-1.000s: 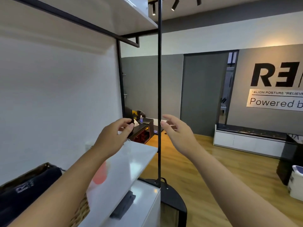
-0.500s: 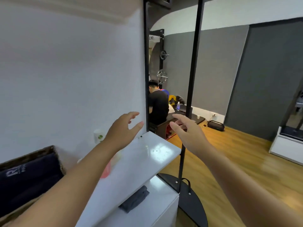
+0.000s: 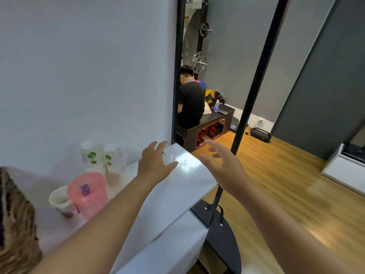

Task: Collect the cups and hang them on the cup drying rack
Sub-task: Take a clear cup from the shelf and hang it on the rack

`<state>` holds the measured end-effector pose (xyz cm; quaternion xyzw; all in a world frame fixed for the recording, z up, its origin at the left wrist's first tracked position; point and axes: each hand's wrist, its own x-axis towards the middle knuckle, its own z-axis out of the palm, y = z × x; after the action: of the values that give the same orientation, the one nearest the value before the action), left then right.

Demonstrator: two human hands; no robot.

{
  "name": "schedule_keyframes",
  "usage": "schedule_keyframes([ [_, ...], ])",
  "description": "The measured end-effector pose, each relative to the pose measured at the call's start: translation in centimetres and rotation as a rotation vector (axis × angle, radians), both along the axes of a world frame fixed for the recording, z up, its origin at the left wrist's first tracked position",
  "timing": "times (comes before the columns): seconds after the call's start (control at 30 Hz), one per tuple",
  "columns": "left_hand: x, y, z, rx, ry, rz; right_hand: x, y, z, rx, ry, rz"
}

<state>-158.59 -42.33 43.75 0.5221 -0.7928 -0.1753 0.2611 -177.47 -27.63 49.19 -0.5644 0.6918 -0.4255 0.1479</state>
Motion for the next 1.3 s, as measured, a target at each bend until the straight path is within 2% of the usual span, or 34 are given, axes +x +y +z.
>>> schedule_keyframes([
  [0.27, -4.6, -9.3, -6.1, -0.086, -0.271, 0.033, -0.3, -7.2, -4.5, 0.087, -0.001, -0.03],
  [0.47, -5.4, -11.9, -7.9, -0.021, -0.343, -0.018, -0.1, -9.7, -6.1, 0.138, -0.014, -0.053],
  [0.8, -4.9, -12.8, -9.1, 0.049, -0.108, -0.081, 0.5, -11.6, -6.5, 0.147, -0.024, -0.057],
  [0.97, -4.7, -12.3, -8.4, 0.007, -0.103, -0.083, 0.3, -11.3, -6.4, 0.143, -0.035, -0.061],
  [1.3, -4.7, -7.3, -0.3, -0.115, -0.005, -0.08, 0.2, -8.7, -5.0, 0.084, -0.2, -0.028],
])
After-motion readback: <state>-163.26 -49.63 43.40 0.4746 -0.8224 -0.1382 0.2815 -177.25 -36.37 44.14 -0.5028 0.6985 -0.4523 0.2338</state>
